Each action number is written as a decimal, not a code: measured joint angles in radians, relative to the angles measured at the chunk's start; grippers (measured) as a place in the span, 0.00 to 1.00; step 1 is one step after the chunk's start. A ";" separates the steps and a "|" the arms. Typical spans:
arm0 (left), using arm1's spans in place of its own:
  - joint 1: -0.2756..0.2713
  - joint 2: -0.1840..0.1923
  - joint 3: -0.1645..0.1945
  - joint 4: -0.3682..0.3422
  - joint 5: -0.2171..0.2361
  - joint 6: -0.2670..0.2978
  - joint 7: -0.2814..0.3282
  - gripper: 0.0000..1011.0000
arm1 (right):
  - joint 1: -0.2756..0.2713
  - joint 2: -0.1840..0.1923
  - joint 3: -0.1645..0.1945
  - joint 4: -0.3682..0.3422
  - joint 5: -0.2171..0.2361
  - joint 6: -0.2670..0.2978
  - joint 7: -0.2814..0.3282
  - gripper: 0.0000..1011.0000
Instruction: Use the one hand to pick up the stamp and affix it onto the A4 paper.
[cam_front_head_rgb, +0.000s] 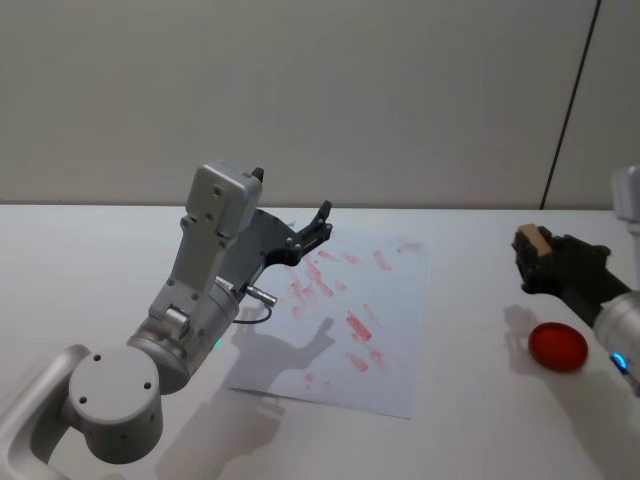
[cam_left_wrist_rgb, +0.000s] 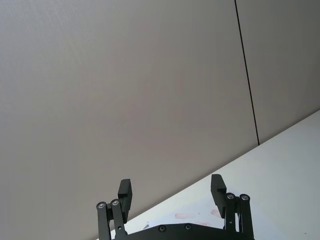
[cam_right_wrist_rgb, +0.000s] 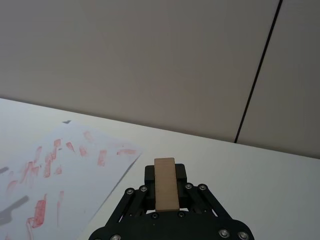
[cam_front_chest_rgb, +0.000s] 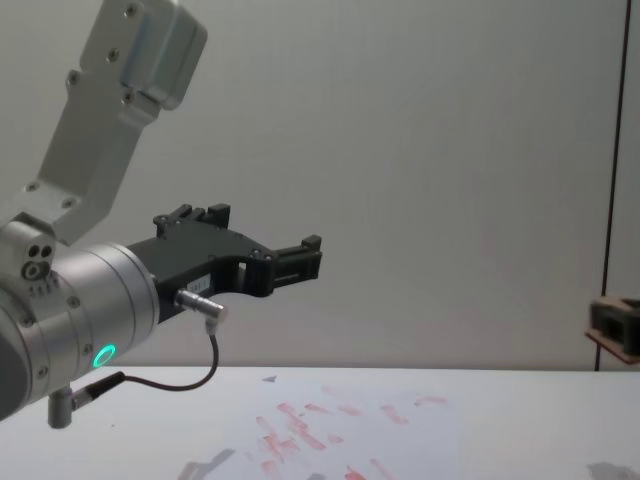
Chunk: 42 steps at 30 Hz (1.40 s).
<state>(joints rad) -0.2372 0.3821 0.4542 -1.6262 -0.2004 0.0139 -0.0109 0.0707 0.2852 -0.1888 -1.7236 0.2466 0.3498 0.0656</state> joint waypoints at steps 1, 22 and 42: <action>0.000 0.000 0.000 0.000 0.000 0.000 0.000 0.99 | -0.003 0.003 0.002 -0.003 0.001 0.000 -0.001 0.22; 0.000 0.000 0.000 0.000 0.000 0.000 0.000 0.99 | -0.065 0.069 0.036 -0.005 -0.031 0.045 -0.007 0.22; 0.000 0.000 0.000 0.000 0.000 0.000 0.000 0.99 | -0.084 0.076 0.038 0.023 -0.059 0.091 0.006 0.22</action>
<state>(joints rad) -0.2372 0.3821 0.4542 -1.6262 -0.2004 0.0139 -0.0109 -0.0136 0.3611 -0.1506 -1.7008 0.1874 0.4406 0.0712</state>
